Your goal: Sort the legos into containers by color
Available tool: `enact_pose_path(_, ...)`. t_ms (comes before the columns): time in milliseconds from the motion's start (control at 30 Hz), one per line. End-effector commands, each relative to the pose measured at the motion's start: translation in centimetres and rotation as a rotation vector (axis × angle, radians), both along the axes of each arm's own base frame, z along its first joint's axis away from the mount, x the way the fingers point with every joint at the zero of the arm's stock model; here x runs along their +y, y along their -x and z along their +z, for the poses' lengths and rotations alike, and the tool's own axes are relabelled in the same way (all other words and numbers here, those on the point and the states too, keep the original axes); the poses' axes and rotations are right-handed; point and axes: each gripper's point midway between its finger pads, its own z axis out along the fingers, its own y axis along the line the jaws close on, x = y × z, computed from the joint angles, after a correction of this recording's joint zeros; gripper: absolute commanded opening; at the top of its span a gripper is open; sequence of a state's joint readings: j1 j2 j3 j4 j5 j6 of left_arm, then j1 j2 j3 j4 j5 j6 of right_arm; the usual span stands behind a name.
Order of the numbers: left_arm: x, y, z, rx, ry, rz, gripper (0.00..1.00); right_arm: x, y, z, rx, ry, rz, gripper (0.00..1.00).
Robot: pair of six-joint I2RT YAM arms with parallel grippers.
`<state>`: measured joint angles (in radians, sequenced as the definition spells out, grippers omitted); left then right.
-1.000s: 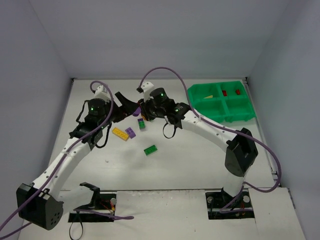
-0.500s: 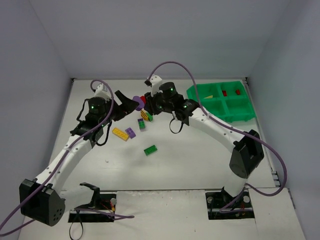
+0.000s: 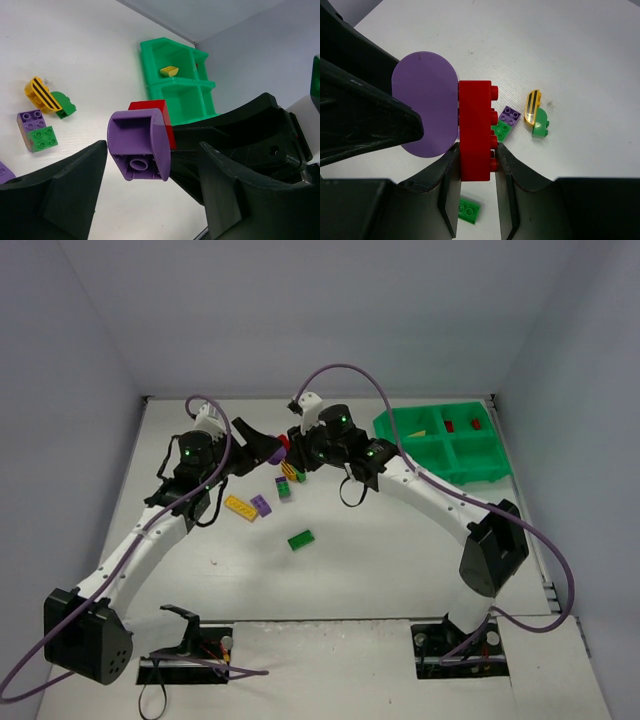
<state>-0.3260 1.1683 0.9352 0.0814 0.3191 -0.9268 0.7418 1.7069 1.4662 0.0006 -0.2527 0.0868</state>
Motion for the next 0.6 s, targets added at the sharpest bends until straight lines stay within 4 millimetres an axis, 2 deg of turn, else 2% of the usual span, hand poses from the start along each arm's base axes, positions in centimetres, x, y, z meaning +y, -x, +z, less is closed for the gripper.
enact_pose_path(0, -0.42, -0.49, 3.21, -0.098, 0.055, -0.014, 0.64, 0.49, 0.09, 5.83, -0.110, -0.124, 0.016, 0.00)
enact_pose_path(100, -0.49, -0.39, 2.79, -0.085, 0.056, -0.016, 0.60, 0.52, 0.11, 5.86, -0.110, -0.126, 0.017, 0.00)
enact_pose_path(133, -0.49, -0.36, 2.81, -0.086, 0.058, -0.016, 0.54, 0.55, 0.11, 5.79, -0.108, -0.125, 0.018, 0.00)
enact_pose_path(267, -0.45, -0.27, 2.67, -0.083, 0.063, -0.013, 0.44, 0.66, 0.26, 5.91, -0.106, -0.131, 0.022, 0.00)
enact_pose_path(300, -0.44, -0.28, 2.55, -0.079, 0.063, -0.014, 0.44, 0.67, 0.34, 5.92, -0.103, -0.134, 0.024, 0.00)
enact_pose_path(333, -0.52, -0.24, 2.59, -0.079, 0.065, -0.017, 0.35, 0.61, 0.29, 6.03, -0.105, -0.136, 0.022, 0.00)
enact_pose_path(500, -0.78, -0.21, 2.79, -0.086, 0.075, -0.032, 0.14, 0.72, 0.51, 6.37, -0.109, -0.143, 0.033, 0.00)
enact_pose_path(533, -0.86, -0.20, 2.85, -0.088, 0.077, -0.036, 0.04, 0.67, 0.48, 6.40, -0.111, -0.143, 0.030, 0.00)
enact_pose_path(567, -0.91, -0.11, 2.79, -0.089, 0.078, -0.041, 0.00, 0.58, 0.35, 6.39, -0.115, -0.139, 0.022, 0.00)
